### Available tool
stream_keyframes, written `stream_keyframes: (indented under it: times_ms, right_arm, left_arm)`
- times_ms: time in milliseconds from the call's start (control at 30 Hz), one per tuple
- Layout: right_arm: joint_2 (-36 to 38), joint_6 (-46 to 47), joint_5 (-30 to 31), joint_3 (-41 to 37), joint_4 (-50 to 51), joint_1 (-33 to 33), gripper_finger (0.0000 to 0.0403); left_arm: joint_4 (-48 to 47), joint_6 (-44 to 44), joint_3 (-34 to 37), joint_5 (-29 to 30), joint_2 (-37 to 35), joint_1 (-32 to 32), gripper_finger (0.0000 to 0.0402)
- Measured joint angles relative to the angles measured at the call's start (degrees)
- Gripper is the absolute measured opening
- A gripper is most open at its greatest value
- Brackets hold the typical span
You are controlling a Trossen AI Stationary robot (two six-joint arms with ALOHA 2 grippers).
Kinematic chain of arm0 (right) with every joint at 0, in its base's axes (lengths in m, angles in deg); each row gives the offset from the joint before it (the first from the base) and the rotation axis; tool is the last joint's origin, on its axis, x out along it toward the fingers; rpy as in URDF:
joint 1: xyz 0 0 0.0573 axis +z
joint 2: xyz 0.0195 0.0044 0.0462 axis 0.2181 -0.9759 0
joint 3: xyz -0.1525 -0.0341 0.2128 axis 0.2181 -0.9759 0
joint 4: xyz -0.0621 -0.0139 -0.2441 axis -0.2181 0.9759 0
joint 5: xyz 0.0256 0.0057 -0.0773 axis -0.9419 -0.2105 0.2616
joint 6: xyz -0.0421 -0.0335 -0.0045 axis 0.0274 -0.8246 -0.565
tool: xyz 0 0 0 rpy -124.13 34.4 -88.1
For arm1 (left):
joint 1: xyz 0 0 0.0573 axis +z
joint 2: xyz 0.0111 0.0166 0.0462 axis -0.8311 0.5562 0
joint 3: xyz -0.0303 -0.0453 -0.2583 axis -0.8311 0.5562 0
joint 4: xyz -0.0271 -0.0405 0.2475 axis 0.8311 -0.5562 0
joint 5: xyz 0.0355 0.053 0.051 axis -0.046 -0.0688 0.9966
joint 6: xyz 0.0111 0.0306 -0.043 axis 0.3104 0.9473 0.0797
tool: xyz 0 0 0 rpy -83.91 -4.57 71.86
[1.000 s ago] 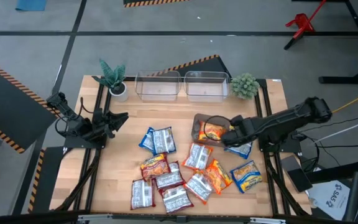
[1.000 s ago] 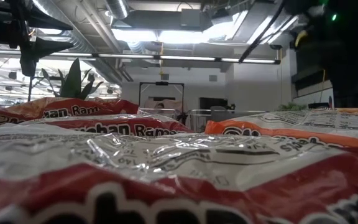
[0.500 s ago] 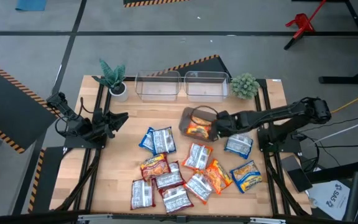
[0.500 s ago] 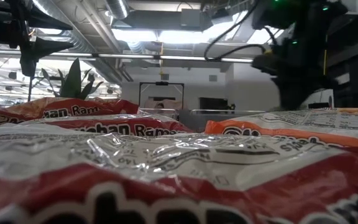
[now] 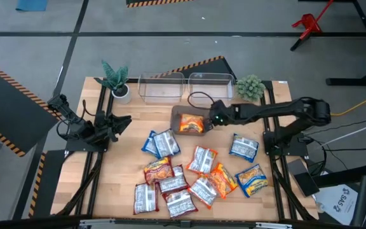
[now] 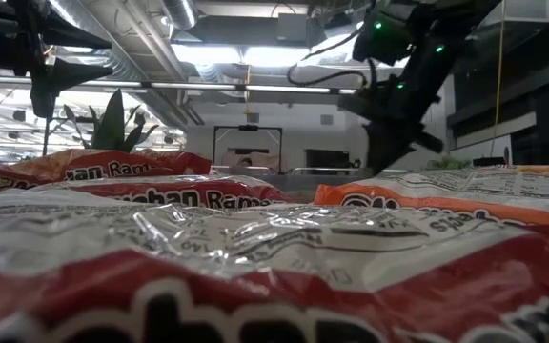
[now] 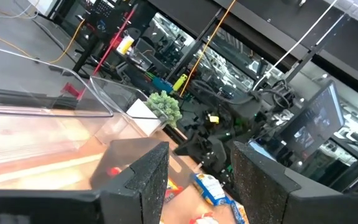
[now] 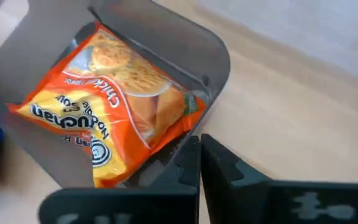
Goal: Sort Maruchan noodles
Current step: Adjust the black bin, then put the blue noodle pack into the left transparent bin
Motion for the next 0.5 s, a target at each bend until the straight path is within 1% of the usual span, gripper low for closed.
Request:
stream_keyframes:
  times_ms: [67, 167, 267, 367, 500]
  right_arm:
    - [-0.3, -1.7, 0.6, 0.0, -1.0, -0.9, 0.0001]
    - [0.1, -4.4, 3.6, 0.7, -0.4, -1.7, 0.0001]
    - [1.6, -8.1, 4.8, 3.7, 1.7, -2.0, 0.0001]
    - [3.3, -11.3, 1.2, 8.6, 11.1, -1.9, 0.0001]
    - [3.9, -11.5, -5.3, 15.9, 31.4, 0.7, 0.0006]
  left_arm:
    - [0.0, 0.0, 0.0, 0.2, 0.0, 0.0, 0.0167]
    - [0.0, 0.0, 0.0, 0.9, 0.0, 0.0, 0.0167]
    - [0.0, 0.0, 0.0, 1.1, 0.0, 0.0, 0.0167]
    - [0.0, 0.0, 0.0, 1.1, 0.0, 0.0, 0.0167]
    - [0.0, 0.0, 0.0, 1.1, 0.0, 0.0, 0.0167]
